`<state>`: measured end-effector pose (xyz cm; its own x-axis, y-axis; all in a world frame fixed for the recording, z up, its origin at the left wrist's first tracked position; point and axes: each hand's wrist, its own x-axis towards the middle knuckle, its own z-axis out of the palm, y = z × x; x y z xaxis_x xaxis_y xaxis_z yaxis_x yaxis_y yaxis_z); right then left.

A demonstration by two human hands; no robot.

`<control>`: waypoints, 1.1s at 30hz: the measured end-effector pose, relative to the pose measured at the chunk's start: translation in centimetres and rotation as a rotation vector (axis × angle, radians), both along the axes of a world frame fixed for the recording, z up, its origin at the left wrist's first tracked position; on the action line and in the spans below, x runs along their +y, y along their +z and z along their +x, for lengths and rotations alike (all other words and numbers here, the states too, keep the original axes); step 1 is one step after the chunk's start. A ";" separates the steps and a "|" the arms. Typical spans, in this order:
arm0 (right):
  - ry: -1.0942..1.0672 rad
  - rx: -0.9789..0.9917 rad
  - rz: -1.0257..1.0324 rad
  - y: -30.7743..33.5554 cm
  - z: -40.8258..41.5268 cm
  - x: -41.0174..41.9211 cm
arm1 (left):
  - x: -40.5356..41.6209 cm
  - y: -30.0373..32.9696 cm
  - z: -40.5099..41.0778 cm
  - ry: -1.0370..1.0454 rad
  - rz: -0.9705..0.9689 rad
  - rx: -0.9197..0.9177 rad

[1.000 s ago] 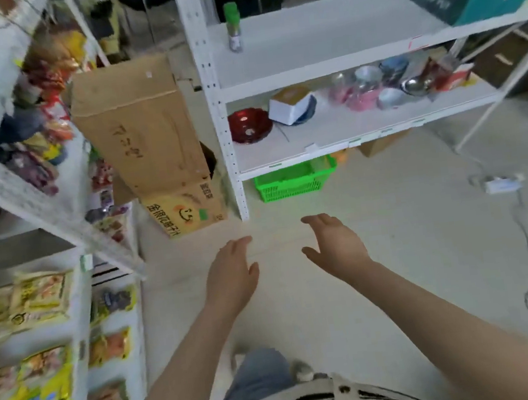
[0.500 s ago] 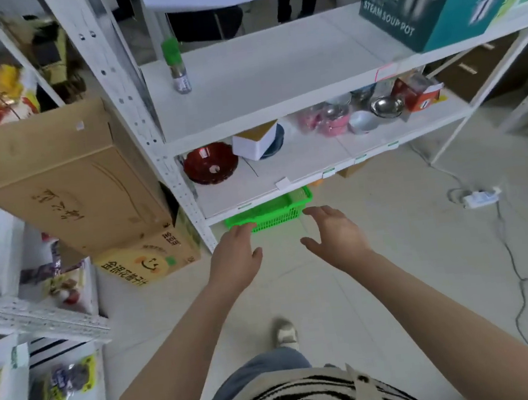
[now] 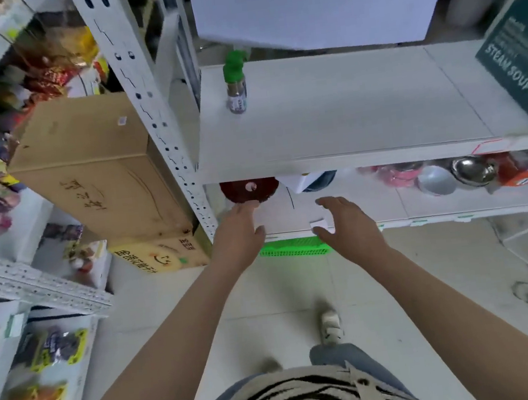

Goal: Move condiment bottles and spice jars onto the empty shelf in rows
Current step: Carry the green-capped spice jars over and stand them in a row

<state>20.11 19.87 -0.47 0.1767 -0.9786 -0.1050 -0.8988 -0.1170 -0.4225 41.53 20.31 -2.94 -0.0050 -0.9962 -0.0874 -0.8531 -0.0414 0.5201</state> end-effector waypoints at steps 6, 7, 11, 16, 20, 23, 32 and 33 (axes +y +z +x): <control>0.187 -0.009 -0.016 0.7 -1.3 -9.1 | -6.8 1.0 -2.1 0.221 -0.084 0.096; 0.212 -0.008 -0.012 0.8 -1.5 -10.3 | -8.0 1.2 -2.4 0.260 -0.101 0.117; 0.268 0.012 -0.010 0.9 -2.1 -14.0 | -14.0 2.3 -2.7 0.390 -0.172 0.214; 0.283 0.036 -0.020 0.7 -2.4 -16.9 | -22.4 2.9 -1.1 0.541 -0.208 0.317; 0.239 0.019 -0.062 0.1 -2.5 -18.6 | -27.3 1.3 0.2 0.588 -0.213 0.374; 0.224 0.013 -0.063 -0.5 -2.1 -19.5 | -29.3 -0.3 0.7 0.561 -0.212 0.377; 0.204 -0.023 -0.049 -1.0 0.0 -21.2 | -27.6 0.1 0.7 0.533 -0.274 0.511; 0.207 -0.028 -0.040 -0.9 0.2 -21.4 | -26.3 0.3 0.3 0.543 -0.276 0.533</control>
